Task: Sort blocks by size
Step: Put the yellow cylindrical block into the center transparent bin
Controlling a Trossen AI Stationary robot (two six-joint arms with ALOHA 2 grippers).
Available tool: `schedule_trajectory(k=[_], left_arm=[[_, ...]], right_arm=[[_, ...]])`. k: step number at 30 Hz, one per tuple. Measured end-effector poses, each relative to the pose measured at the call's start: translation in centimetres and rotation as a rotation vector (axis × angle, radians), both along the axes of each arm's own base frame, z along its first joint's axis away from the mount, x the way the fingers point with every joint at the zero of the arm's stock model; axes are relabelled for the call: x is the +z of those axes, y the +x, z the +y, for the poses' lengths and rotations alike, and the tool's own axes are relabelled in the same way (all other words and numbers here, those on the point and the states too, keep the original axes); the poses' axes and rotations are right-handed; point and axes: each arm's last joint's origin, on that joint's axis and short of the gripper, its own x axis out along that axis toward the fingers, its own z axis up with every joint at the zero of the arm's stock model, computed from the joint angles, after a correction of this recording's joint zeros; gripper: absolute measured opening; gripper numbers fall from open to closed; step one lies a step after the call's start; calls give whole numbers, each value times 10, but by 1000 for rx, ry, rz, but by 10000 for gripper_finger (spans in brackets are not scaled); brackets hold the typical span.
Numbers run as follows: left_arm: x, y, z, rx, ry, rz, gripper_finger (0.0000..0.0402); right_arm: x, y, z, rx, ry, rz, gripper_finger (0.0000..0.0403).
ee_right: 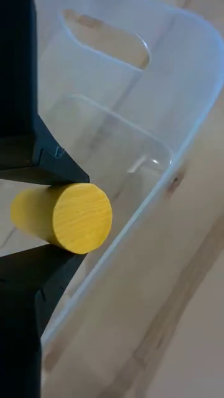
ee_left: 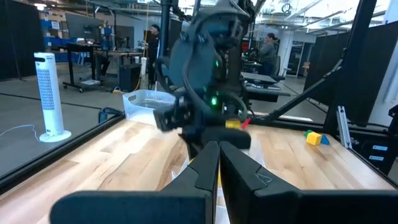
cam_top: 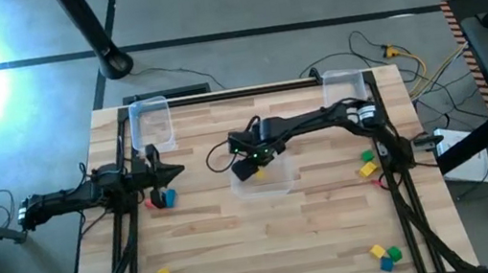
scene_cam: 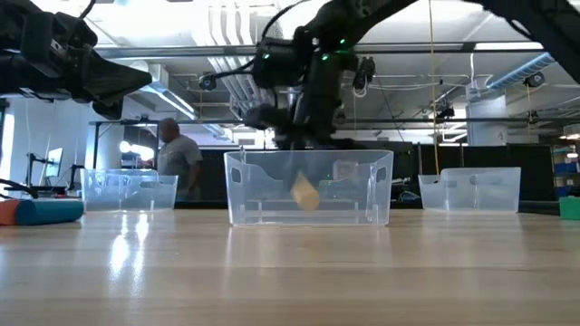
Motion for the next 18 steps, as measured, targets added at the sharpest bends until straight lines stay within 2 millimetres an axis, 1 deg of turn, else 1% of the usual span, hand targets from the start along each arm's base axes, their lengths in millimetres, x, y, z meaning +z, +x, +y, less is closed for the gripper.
schedule_trajectory(k=[2,5,8,11,16,18], left_arm=[[0,0,0,0,0,0,0],[0,0,0,0,0,1,0],[0,0,0,0,0,1,0],[0,0,0,0,0,0,0],[0,0,0,0,0,0,0],[0,0,0,0,0,-1,0]], right_arm=[[-5,5,0,-2,-2,19,126],[-5,14,-2,-3,-4,15,125],[-12,15,-3,1,7,85,132],[-14,18,-2,13,13,121,142],[-10,25,-3,36,4,96,144],[-9,24,-5,32,0,97,146]])
